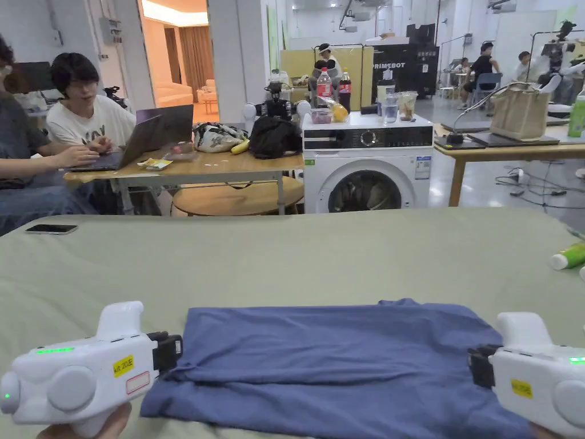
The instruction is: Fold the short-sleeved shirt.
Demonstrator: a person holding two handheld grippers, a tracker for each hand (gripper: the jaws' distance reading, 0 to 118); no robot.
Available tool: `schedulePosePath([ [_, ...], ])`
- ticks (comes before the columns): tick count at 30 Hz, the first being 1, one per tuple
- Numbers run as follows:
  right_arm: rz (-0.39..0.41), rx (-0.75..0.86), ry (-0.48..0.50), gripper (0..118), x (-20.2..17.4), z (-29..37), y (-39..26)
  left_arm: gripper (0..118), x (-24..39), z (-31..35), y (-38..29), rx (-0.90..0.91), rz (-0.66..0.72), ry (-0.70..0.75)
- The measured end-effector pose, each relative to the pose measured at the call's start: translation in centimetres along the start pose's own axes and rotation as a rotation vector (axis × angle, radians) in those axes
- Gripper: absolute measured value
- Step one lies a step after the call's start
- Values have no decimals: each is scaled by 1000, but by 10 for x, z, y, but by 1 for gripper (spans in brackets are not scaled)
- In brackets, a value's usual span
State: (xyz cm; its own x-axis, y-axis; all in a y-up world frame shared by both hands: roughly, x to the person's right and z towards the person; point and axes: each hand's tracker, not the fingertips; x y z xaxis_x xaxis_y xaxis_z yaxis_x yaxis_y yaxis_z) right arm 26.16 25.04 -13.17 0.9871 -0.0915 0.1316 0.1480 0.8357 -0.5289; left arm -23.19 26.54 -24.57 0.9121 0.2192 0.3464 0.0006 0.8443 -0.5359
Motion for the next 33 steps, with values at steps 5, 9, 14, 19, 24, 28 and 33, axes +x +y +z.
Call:
schedulePosePath([
  [5,-52,-13,21,0,7,0,-9,39,-40,-15,-12,-68,71,32],
  [9,-72,-38,33,0,8,-1,-18,60,-48,-44,-29,-180,70,57],
  [14,-35,-54,12,0,14,9,-23,60,-56,-88,-45,-297,121,134],
  [19,-55,-58,-33,0,37,22,-32,2,-46,-103,-53,-329,62,110],
  [24,-96,-101,-110,83,57,18,-47,2,-49,-108,-50,-383,48,142],
  [28,-162,-139,-168,92,77,-11,-62,2,-42,-103,-49,-399,43,140],
  [33,-194,-222,-173,72,82,-50,-72,2,-25,-99,-56,-374,-16,191],
])
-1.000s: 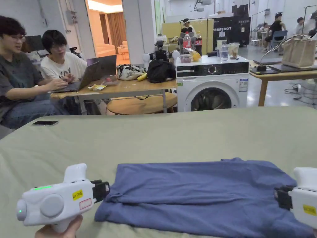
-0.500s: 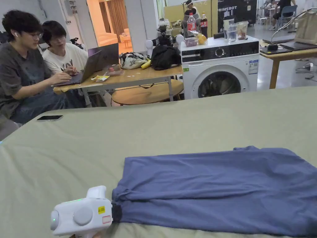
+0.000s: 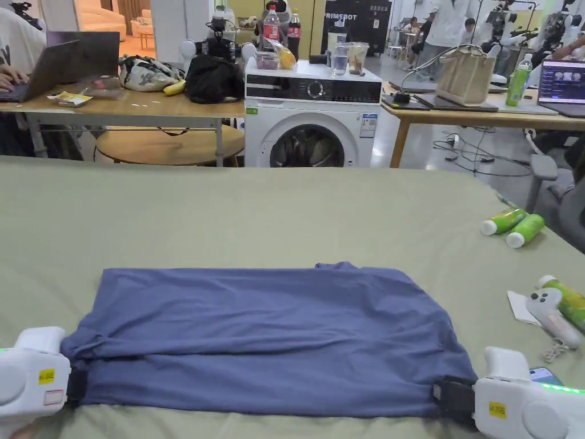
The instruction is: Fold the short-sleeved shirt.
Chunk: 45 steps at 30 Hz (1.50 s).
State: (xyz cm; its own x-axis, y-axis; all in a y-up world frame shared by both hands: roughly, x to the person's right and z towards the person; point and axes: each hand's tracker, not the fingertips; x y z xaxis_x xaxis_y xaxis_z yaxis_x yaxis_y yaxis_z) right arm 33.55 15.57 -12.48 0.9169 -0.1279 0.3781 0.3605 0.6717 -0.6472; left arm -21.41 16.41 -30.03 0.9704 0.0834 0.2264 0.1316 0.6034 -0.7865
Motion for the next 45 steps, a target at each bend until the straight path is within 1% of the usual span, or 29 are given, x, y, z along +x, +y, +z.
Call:
schedulePosePath([
  [1,25,23,-17,60,-5,3,-1,2,2,1,-3,11,-9,8],
  [2,52,23,-12,55,-10,9,0,2,3,2,-5,19,-12,11],
  [3,64,21,44,40,-11,11,1,2,2,4,-5,22,-11,11],
  [4,58,4,88,8,-14,12,4,2,1,6,-3,20,-9,6],
  [5,72,7,21,8,-19,15,5,2,-1,9,-1,17,-4,-4],
  [7,123,30,2,8,-22,25,8,1,-11,26,-1,81,42,-68],
  [10,88,84,21,8,-20,52,11,1,-20,69,-9,219,70,-126],
  [11,74,102,32,8,-18,61,13,1,-25,82,-9,206,69,-162],
  [14,70,127,37,8,-12,89,6,1,-27,117,-26,259,20,-137],
  [16,72,118,65,8,-6,106,-4,1,-35,132,-46,301,28,-150],
  [17,73,105,74,8,-3,115,-13,1,-39,140,-56,248,38,-163],
  [19,103,84,74,8,0,129,-32,1,-45,152,-80,256,65,-203],
  [23,147,36,64,8,-1,137,-66,1,-44,152,-118,139,-6,-157],
  [25,167,34,59,8,-1,130,-75,1,-44,144,-126,98,10,-157],
  [26,182,33,44,13,0,125,-77,4,-44,141,-129,98,14,-154],
  [27,197,23,18,28,-1,123,-78,16,-44,138,-131,116,19,-130],
  [28,189,31,22,60,0,123,-80,43,-45,140,-131,128,27,-116],
  [29,186,51,24,77,1,129,-79,60,-44,145,-128,151,27,-123],
  [30,174,100,44,80,4,132,-77,68,-41,152,-124,207,15,-118],
  [32,175,178,33,79,-7,145,-68,69,-28,166,-108,310,-42,-73],
  [34,208,251,24,79,-25,153,-56,69,-10,171,-86,361,-98,-33],
  [35,336,270,10,79,-39,155,-49,69,-4,168,-76,365,-125,-19],
  [36,370,290,-40,79,-55,154,-43,69,8,167,-65,349,-157,-2],
  [37,382,294,-48,79,-66,154,-37,69,17,163,-57,350,-180,1],
  [39,353,304,72,79,-82,152,-30,69,35,158,-47,371,-165,-29],
  [40,316,296,94,79,-91,148,-23,69,43,154,-40,373,-136,-43],
  [42,295,285,93,79,-104,140,-15,69,54,144,-32,364,-81,-85],
  [43,284,284,100,74,-112,134,-9,69,60,142,-32,358,-75,-93],
  [45,270,265,119,56,-122,123,1,69,68,132,-28,344,-88,-93],
])
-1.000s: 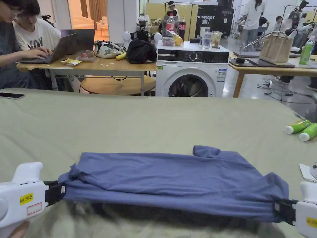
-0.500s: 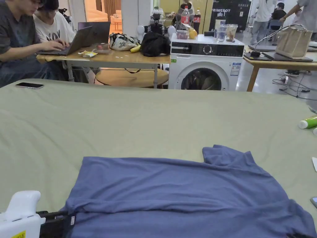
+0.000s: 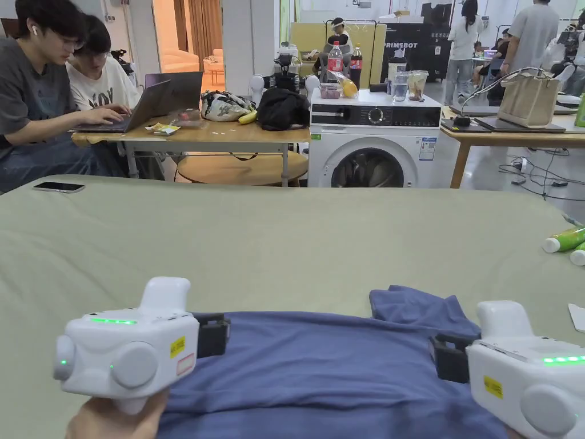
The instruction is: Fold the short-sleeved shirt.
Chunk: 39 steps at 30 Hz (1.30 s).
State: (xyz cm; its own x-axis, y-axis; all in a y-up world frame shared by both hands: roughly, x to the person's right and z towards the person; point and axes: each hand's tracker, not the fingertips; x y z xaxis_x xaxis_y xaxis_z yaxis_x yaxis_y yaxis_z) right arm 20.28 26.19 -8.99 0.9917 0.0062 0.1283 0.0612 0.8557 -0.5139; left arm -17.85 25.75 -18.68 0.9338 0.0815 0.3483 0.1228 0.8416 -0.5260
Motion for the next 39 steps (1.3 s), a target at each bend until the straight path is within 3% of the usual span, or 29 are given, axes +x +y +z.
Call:
schedulePosePath([
  [1,-10,-2,5,39,-3,-3,1,62,2,-3,-1,-6,-7,-2],
  [2,-20,-2,14,27,-5,-7,2,44,4,-1,-4,-5,-13,-4],
  [3,-26,-2,21,15,-7,-9,3,14,3,-2,-5,-6,-15,-27],
  [4,-31,4,25,3,-8,-11,3,0,0,-2,-5,-5,-7,-66],
  [11,-4,-14,45,0,-6,-28,0,0,-34,-8,8,-13,20,-38],
  [16,-28,-31,94,0,5,-38,-5,0,-87,-46,41,-61,107,8],
  [17,-35,-38,112,0,8,-40,-7,7,-97,-59,45,-91,122,-12],
  [19,-50,-47,122,0,12,-43,-11,49,-115,-92,53,-158,157,-24],
  [20,-52,-54,124,0,14,-44,-12,59,-119,-106,56,-193,134,40],
  [21,-53,-60,123,0,19,-46,-13,60,-124,-121,57,-217,111,73],
  [25,-76,-83,112,0,37,-49,-14,59,-144,-168,46,-305,307,42],
  [28,-136,-104,120,0,56,-49,-13,55,-146,-189,35,-376,255,81],
  [30,-140,-110,105,0,66,-49,-12,41,-142,-194,31,-375,214,98],
  [32,-132,-114,77,0,75,-48,-10,2,-139,-194,33,-360,234,81],
  [34,-141,-122,75,0,87,-51,-3,0,-134,-200,34,-399,274,20],
  [36,-184,-126,73,1,104,-59,8,0,-123,-204,35,-415,142,89],
  [39,-216,-206,21,18,133,-93,28,0,-112,-202,36,-433,116,102],
])
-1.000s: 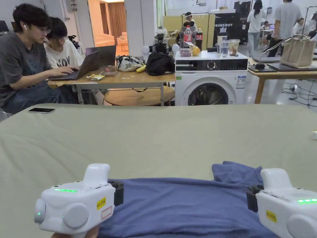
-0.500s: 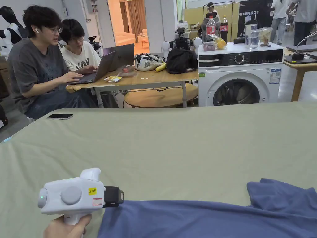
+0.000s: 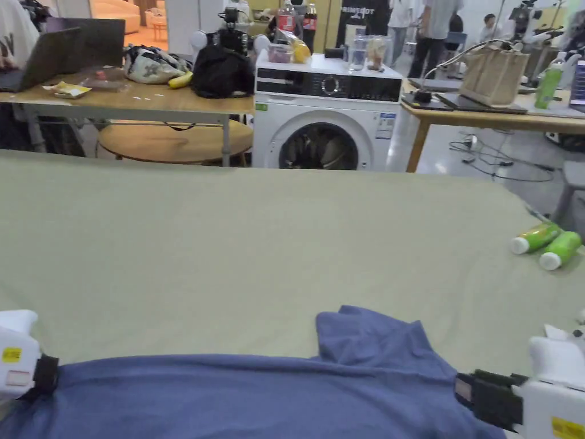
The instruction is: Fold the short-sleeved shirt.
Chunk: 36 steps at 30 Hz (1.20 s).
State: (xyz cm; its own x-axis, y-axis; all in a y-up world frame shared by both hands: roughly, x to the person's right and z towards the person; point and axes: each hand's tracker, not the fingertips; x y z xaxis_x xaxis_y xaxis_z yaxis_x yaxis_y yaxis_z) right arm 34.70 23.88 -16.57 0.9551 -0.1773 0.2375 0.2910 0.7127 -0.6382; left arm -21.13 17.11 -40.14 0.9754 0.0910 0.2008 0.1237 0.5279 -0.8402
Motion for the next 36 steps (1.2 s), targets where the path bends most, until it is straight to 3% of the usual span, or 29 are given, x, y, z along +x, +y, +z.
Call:
schedulePosePath([
  [1,-4,-32,5,52,8,-15,9,0,1,-1,0,-7,-2,2],
  [2,-5,-62,-9,64,16,-31,16,0,2,-1,0,-8,-3,3],
  [8,15,-231,-101,59,19,-110,43,0,5,3,-2,-6,5,9],
  [9,16,-282,-114,51,19,-120,41,0,6,4,-3,-5,4,11],
  [10,31,-326,-121,26,16,-126,36,0,8,4,-3,-5,3,12],
  [12,72,-269,-139,23,11,-118,35,0,5,4,-3,-2,-3,17],
  [14,51,-278,-122,2,9,-114,35,0,11,5,-6,8,-30,33],
  [17,34,-226,-123,0,5,-101,34,0,5,20,-3,41,42,5],
  [19,28,-142,-80,0,3,-72,33,0,-8,60,-15,210,60,-141],
  [26,92,-31,3,0,3,57,-14,0,-35,186,-91,299,-3,-236],
  [31,85,-47,18,0,13,124,-82,0,-52,197,-156,236,3,-232],
  [36,42,-82,9,0,18,139,-129,0,-55,180,-195,159,7,-223],
])
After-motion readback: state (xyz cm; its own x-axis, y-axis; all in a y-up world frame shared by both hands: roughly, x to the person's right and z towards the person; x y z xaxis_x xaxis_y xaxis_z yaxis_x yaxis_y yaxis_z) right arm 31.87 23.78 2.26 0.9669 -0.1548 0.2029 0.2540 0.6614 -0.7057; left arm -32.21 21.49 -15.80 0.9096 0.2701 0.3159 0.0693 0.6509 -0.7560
